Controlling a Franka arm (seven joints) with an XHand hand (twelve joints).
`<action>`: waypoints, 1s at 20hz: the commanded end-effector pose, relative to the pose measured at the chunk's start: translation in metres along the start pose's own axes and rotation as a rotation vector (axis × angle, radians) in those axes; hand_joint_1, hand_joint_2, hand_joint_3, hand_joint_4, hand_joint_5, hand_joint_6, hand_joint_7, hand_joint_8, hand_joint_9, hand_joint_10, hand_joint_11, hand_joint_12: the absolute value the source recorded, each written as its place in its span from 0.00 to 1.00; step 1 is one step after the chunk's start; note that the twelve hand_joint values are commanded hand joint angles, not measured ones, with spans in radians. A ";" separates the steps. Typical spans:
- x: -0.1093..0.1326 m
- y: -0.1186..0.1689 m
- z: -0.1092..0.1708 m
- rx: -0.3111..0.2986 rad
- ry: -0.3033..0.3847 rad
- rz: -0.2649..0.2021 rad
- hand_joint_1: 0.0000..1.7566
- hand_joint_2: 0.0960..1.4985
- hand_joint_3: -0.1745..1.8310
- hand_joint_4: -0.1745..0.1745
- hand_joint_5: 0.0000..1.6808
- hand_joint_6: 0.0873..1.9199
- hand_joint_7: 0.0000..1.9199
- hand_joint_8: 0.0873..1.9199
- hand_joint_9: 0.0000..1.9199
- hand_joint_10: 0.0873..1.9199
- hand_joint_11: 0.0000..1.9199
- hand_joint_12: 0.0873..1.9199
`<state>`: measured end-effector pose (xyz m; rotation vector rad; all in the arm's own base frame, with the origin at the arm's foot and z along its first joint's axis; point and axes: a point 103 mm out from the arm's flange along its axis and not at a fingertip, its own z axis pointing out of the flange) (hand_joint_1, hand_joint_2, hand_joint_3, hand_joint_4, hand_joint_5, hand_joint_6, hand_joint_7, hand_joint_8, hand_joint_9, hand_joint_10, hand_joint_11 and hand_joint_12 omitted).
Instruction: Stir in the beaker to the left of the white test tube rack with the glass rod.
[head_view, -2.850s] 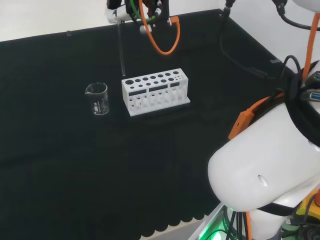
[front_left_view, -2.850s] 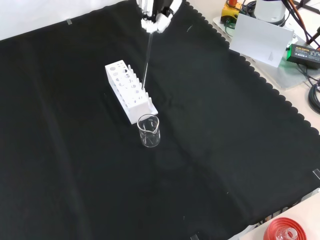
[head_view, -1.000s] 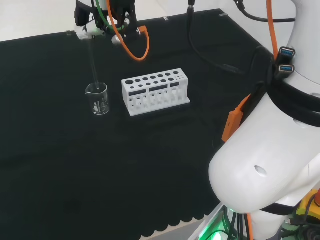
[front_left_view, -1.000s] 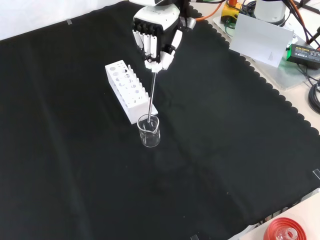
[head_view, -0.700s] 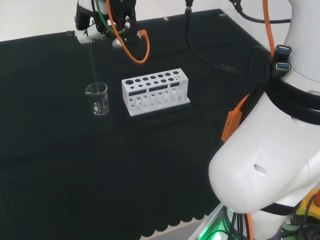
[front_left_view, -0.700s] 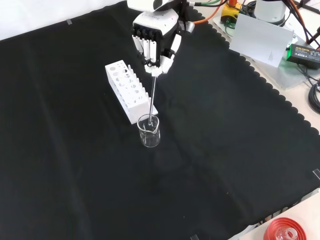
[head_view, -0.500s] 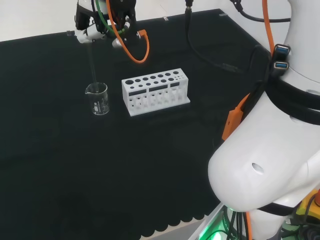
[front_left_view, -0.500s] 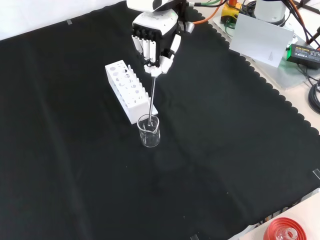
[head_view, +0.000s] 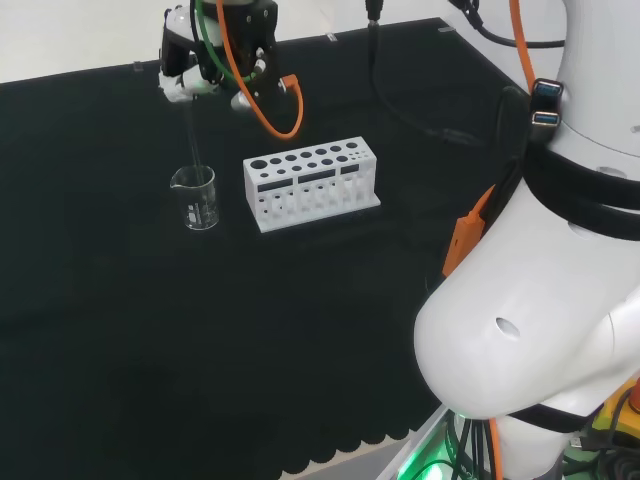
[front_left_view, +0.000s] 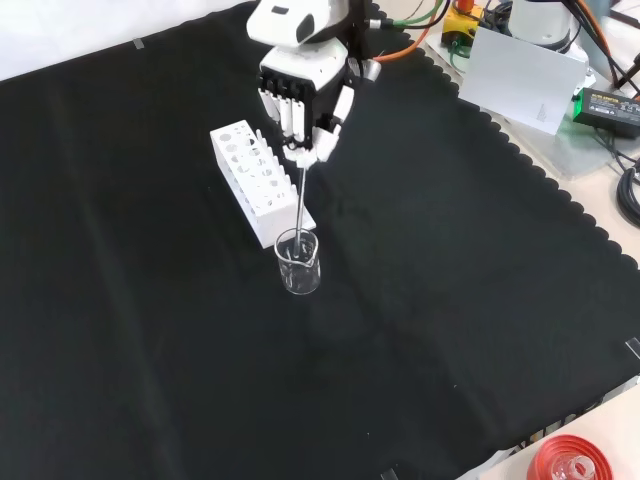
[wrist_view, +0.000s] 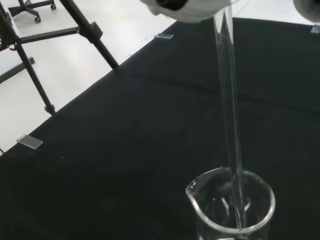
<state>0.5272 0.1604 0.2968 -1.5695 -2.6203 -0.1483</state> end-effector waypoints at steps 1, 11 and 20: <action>-0.005 -0.006 0.035 0.027 0.000 0.002 0.76 0.66 0.00 0.00 0.86 0.00 0.81 0.06 0.98 0.04 0.90 0.17; 0.017 0.003 0.047 0.057 -0.010 -0.039 0.76 0.66 0.00 0.00 0.86 0.00 0.81 0.06 0.98 0.04 0.90 0.18; -0.009 0.024 0.040 0.058 0.003 -0.043 0.76 0.66 0.00 0.00 0.87 0.00 0.81 0.06 0.98 0.04 0.90 0.18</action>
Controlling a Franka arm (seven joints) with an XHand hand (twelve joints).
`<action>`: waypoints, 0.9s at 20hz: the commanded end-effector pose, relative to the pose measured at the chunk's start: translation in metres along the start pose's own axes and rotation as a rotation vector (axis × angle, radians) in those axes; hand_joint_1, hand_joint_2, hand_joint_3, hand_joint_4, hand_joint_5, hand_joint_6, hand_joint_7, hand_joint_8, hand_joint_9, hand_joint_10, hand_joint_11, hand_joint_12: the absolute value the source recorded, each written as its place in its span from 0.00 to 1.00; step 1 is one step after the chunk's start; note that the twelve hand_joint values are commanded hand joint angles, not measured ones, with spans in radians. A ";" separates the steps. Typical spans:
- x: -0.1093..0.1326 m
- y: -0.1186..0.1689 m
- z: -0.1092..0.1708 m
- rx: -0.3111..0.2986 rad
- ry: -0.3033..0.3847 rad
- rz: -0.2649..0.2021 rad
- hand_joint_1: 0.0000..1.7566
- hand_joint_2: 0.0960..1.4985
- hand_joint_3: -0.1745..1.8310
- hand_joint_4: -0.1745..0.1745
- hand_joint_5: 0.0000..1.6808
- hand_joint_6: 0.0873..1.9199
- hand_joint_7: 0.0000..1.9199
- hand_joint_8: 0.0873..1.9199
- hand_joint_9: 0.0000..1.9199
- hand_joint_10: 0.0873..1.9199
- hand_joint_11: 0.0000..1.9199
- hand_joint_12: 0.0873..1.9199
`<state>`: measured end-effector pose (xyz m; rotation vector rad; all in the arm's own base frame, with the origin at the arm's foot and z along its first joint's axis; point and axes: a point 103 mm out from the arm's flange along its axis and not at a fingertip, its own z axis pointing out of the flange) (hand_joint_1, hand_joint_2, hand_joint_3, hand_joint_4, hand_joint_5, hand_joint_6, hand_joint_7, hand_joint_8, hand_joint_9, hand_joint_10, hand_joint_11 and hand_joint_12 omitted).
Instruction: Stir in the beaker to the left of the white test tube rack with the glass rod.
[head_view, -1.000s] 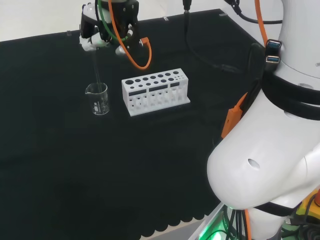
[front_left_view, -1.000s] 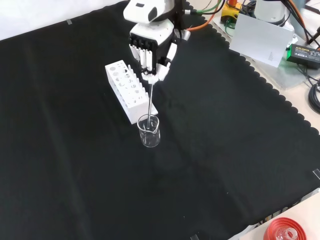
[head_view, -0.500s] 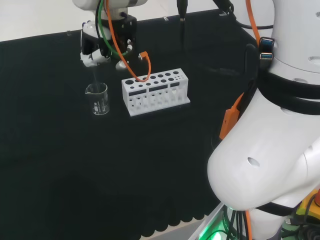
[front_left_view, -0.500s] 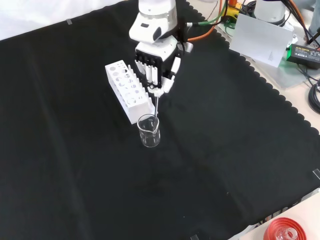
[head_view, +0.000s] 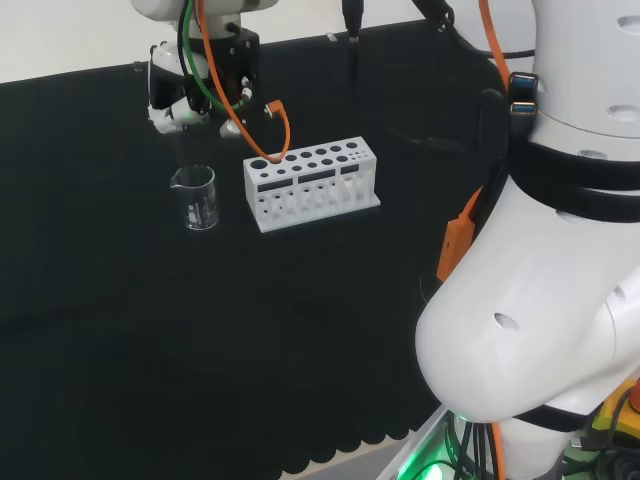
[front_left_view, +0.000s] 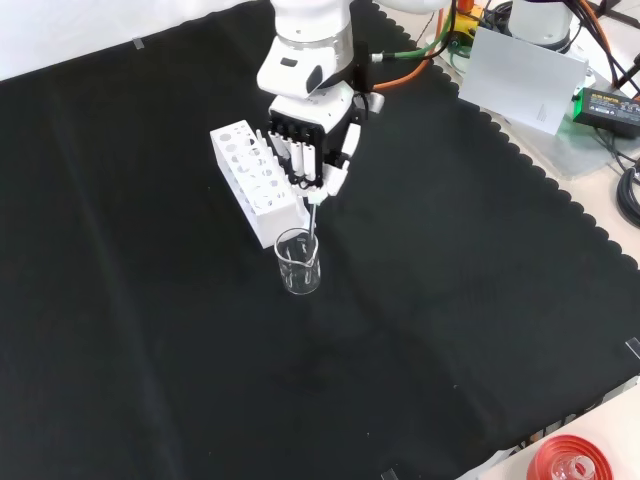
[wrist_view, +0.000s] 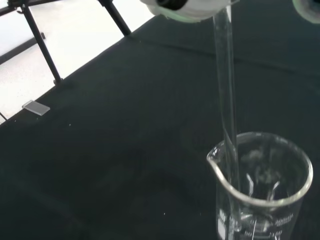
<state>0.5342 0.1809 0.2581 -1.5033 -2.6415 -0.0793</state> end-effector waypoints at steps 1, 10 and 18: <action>-0.025 0.011 -0.001 0.010 0.011 0.001 0.76 0.66 0.00 0.00 0.87 0.00 0.81 0.06 0.98 0.04 0.90 0.18; -0.059 0.009 -0.002 0.022 0.003 0.041 0.76 0.66 0.00 0.00 0.87 0.00 0.81 0.06 0.98 0.04 0.90 0.18; -0.031 -0.020 -0.007 0.031 -0.005 0.028 0.76 0.66 0.00 0.00 0.87 0.00 0.81 0.06 0.98 0.04 0.90 0.18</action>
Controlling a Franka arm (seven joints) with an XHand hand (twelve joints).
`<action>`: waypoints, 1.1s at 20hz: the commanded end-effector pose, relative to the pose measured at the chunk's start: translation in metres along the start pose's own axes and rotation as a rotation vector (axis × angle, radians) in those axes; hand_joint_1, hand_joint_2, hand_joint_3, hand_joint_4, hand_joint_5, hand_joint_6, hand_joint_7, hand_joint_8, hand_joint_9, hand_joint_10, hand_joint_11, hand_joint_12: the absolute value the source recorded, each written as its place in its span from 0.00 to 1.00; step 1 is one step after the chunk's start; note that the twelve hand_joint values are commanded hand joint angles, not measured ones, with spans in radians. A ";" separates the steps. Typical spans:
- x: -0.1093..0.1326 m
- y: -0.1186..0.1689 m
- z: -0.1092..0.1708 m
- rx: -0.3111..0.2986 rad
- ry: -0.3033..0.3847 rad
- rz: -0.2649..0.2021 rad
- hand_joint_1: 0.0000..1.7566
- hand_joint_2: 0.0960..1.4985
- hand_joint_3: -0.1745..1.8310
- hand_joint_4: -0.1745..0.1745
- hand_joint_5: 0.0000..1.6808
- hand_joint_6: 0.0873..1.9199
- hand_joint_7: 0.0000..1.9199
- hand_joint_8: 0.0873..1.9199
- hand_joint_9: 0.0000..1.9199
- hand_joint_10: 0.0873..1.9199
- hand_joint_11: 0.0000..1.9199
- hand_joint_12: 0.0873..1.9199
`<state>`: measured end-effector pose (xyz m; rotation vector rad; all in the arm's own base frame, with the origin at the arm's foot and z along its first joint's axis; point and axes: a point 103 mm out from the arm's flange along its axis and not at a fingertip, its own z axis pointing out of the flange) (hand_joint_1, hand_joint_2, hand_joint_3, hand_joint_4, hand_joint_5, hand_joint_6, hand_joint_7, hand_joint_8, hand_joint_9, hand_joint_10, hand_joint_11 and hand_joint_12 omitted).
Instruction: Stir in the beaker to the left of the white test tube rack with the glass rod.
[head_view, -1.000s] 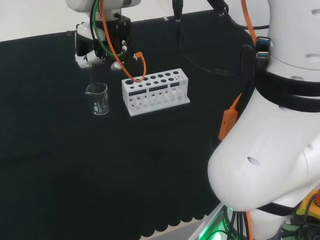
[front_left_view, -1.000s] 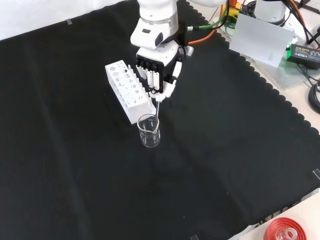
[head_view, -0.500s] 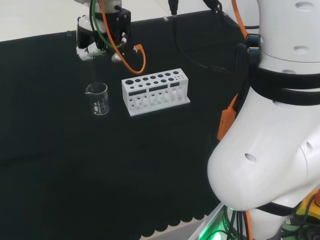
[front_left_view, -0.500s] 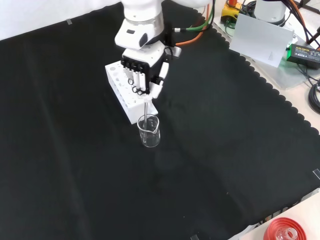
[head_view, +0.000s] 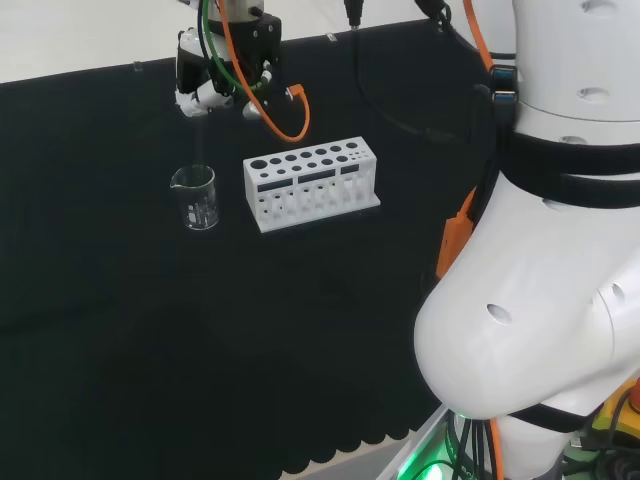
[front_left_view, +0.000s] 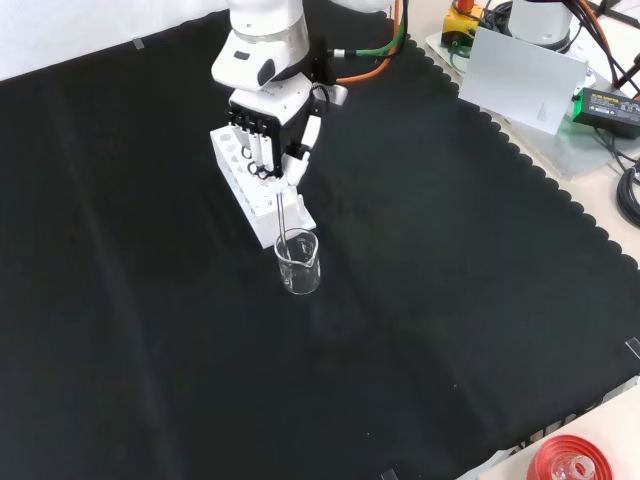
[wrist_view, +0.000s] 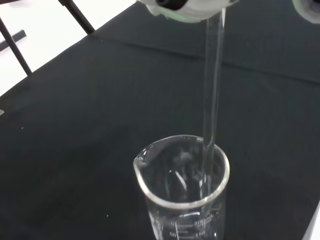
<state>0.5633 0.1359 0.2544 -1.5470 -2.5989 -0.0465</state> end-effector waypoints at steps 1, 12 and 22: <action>0.028 -0.026 -0.005 0.008 -0.012 -0.019 0.76 0.66 0.00 0.00 0.87 0.00 0.81 0.06 0.98 0.04 0.90 0.18; 0.062 -0.011 -0.005 0.007 -0.032 -0.047 0.76 0.66 0.00 0.00 0.87 0.00 0.81 0.06 0.98 0.04 0.90 0.19; 0.029 0.024 -0.001 0.007 0.013 -0.044 0.76 0.66 0.00 0.00 0.87 0.00 0.81 0.06 0.98 0.04 0.90 0.19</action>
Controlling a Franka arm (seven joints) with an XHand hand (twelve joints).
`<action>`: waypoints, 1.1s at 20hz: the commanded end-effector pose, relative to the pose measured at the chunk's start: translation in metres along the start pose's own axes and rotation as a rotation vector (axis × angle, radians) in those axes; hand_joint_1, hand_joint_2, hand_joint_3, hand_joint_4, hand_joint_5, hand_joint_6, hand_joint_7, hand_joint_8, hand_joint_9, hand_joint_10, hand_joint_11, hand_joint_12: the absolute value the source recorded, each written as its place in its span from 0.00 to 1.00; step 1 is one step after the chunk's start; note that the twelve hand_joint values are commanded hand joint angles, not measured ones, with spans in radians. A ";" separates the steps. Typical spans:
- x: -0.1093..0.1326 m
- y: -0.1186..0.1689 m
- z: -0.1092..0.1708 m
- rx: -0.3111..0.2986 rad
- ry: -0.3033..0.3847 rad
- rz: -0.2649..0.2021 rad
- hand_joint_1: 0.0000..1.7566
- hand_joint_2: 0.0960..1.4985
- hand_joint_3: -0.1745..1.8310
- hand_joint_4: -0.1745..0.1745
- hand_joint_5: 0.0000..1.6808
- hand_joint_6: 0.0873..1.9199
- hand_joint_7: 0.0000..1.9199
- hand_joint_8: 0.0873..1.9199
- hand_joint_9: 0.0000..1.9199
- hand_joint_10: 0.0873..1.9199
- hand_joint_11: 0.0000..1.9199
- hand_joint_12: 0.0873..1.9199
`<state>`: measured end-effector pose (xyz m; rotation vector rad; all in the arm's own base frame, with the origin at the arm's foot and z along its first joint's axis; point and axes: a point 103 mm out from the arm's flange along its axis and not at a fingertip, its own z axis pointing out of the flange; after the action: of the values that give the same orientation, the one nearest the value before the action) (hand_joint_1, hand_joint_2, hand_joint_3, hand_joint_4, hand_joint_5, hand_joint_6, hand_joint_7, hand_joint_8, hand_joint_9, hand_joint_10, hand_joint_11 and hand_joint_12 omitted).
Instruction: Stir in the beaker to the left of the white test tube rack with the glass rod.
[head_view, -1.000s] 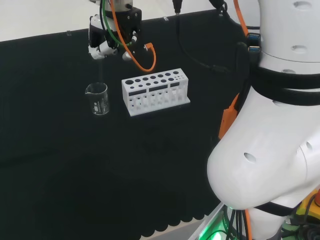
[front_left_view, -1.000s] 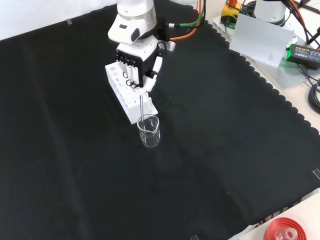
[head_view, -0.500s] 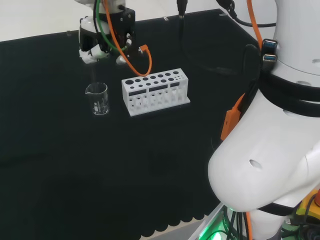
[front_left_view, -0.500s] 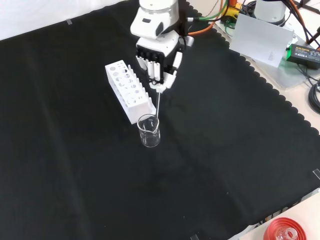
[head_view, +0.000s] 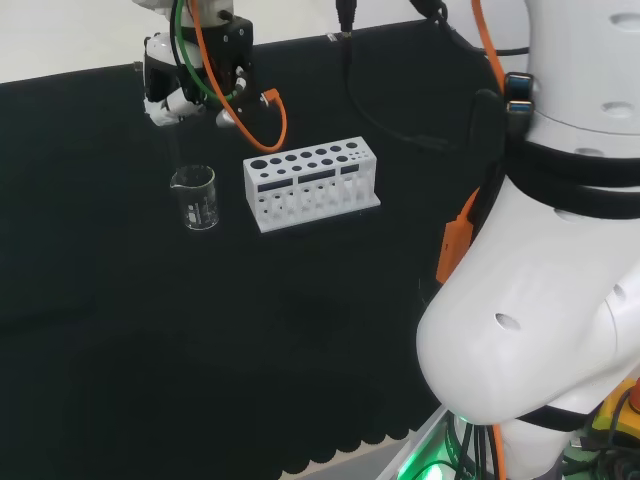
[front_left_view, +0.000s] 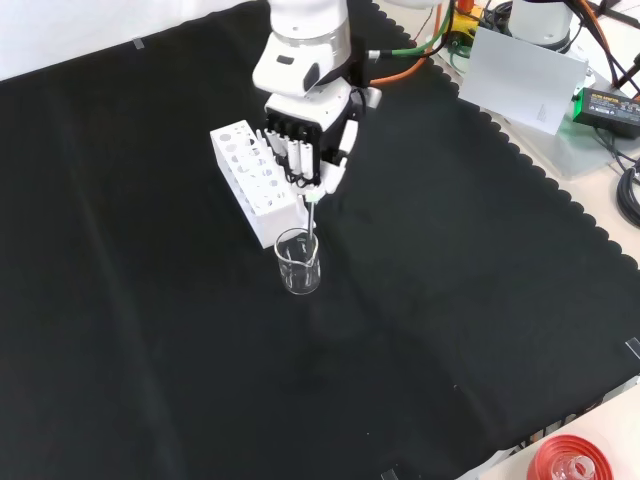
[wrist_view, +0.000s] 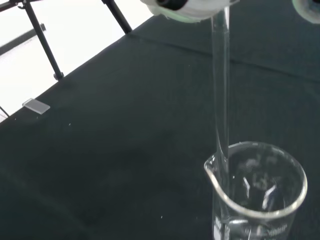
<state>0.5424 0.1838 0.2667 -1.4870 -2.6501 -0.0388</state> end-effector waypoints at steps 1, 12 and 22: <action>-0.030 0.019 0.006 0.009 0.026 0.008 0.76 0.66 0.00 0.00 0.87 0.00 0.81 0.06 0.98 0.04 0.90 0.19; -0.050 -0.008 -0.004 0.015 0.018 0.056 0.76 0.66 0.00 0.00 0.87 0.00 0.82 0.06 0.98 0.04 0.90 0.19; -0.009 -0.031 -0.002 0.021 0.015 0.042 0.76 0.66 0.00 0.00 0.87 0.00 0.82 0.06 0.99 0.03 0.90 0.19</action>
<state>0.5383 0.1431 0.2651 -1.5397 -2.5854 -0.0168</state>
